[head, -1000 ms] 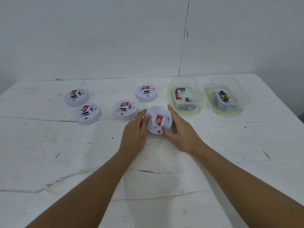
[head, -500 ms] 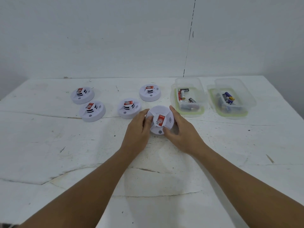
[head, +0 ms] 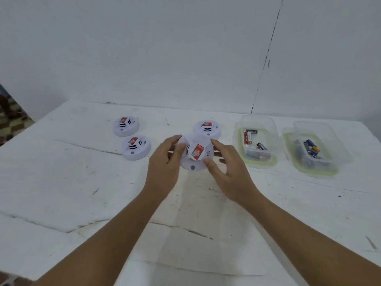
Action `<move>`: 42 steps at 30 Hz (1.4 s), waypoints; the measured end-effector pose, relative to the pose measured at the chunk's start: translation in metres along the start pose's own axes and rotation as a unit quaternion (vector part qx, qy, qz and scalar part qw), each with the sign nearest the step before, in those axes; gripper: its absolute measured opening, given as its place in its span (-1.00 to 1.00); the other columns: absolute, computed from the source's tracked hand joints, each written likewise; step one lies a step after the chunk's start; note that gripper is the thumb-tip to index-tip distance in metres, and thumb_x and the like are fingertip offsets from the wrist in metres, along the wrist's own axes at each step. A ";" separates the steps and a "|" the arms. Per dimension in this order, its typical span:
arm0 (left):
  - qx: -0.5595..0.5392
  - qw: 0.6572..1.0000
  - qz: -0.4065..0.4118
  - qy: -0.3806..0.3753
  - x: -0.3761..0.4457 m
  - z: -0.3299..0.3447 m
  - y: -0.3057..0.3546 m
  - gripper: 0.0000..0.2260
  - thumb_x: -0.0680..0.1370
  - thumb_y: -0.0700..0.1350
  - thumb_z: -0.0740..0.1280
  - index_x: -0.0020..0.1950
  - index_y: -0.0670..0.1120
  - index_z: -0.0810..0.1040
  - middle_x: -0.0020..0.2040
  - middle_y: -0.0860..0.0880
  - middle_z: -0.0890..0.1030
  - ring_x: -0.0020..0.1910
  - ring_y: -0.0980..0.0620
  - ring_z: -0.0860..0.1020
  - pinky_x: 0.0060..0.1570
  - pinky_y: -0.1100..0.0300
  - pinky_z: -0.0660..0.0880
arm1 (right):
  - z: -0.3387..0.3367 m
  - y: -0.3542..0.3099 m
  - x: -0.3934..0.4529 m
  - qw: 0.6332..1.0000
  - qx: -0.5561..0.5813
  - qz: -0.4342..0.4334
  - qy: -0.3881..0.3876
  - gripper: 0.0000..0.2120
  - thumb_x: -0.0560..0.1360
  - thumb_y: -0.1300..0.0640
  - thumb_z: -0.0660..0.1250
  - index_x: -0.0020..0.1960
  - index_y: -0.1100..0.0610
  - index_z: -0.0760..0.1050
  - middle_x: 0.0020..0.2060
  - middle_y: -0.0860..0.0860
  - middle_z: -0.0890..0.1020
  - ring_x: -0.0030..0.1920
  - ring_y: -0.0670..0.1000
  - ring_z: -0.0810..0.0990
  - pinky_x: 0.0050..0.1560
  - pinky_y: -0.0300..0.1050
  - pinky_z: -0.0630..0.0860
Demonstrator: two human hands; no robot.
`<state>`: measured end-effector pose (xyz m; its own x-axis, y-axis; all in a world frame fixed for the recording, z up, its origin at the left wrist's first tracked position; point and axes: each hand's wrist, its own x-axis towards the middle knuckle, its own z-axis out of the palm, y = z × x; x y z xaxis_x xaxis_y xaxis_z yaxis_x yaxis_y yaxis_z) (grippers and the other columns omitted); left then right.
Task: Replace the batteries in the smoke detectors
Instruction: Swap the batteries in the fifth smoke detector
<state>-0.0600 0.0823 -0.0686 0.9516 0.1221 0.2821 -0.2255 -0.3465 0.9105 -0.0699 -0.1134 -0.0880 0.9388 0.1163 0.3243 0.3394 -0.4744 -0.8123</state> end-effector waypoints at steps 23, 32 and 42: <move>0.196 0.947 -0.221 -0.124 0.214 -0.065 -0.054 -0.75 0.67 -0.08 0.31 0.12 -0.28 0.59 -0.03 -0.25 0.72 -0.12 -0.19 0.74 0.13 -0.14 0.65 | 0.051 0.005 0.163 0.975 -0.203 0.095 -0.003 -0.76 0.64 0.01 0.31 0.25 0.00 0.64 0.07 -0.05 0.63 0.08 0.02 0.58 0.15 -0.14 0.42; 0.323 0.916 -0.158 -0.176 0.220 -0.067 -0.060 -0.93 0.60 -0.19 0.35 0.03 -0.14 0.48 0.00 -0.17 0.56 0.05 -0.26 0.69 0.15 -0.10 0.62 | 0.046 0.018 0.160 0.947 -0.277 0.165 0.009 -0.57 0.56 -0.03 0.40 0.42 -0.07 0.52 0.41 0.08 0.38 0.41 0.20 0.31 0.34 0.03 0.35; 0.342 0.937 -0.009 -0.075 0.198 -0.058 -0.050 -0.68 0.68 -0.10 0.28 0.42 -0.15 0.42 0.25 -0.22 0.49 0.09 -0.13 0.51 0.01 0.09 0.37 | 0.038 0.026 0.156 0.938 -0.250 0.228 -0.068 -0.29 0.49 -0.24 0.44 0.56 -0.17 0.27 0.51 0.14 0.26 0.50 0.22 0.24 0.43 0.10 0.31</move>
<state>0.1273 0.1772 -0.0408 0.9842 0.0187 0.1759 -0.0718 -0.8664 0.4942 0.0878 -0.0748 -0.0769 0.9900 -0.1043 -0.0954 -0.1386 -0.8480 -0.5116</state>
